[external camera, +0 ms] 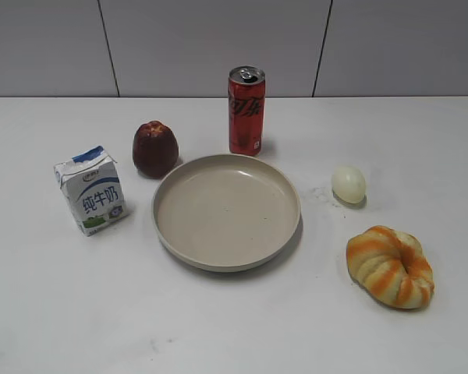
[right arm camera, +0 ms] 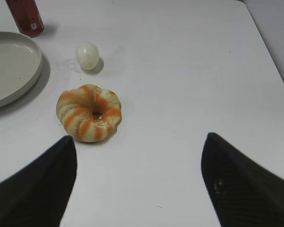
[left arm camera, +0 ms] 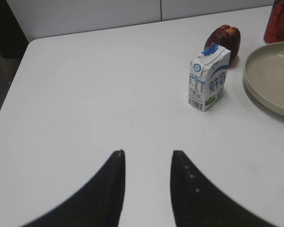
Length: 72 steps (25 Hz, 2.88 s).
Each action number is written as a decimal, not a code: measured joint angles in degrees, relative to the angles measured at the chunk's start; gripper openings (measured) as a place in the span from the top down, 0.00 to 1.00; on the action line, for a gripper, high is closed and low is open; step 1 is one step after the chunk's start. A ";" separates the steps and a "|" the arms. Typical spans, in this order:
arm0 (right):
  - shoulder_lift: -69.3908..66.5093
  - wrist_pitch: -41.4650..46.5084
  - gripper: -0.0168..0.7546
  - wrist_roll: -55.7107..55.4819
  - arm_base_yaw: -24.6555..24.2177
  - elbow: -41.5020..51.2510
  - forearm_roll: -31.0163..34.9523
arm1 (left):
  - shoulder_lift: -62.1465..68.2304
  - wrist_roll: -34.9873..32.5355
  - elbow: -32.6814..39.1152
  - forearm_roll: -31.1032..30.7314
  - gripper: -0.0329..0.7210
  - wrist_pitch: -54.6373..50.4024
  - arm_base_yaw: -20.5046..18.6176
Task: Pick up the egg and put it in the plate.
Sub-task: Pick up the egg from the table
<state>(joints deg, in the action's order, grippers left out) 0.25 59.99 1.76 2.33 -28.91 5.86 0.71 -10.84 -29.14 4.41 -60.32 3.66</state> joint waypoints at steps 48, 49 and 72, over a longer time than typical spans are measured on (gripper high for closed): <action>-91.57 -15.40 0.19 4.35 9.72 -44.16 5.15 | 0.00 0.00 0.00 0.00 0.64 0.00 0.00; -93.98 -14.69 0.19 4.11 10.37 -45.43 5.15 | 0.00 0.00 0.00 0.00 0.64 0.00 0.00; -124.17 -15.27 0.25 2.79 11.10 -55.98 8.02 | 0.00 0.00 0.00 0.00 0.64 0.00 0.00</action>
<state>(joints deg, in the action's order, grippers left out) -123.92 44.72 4.54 13.43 -84.89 13.88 0.71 -10.84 -29.14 4.41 -60.32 3.66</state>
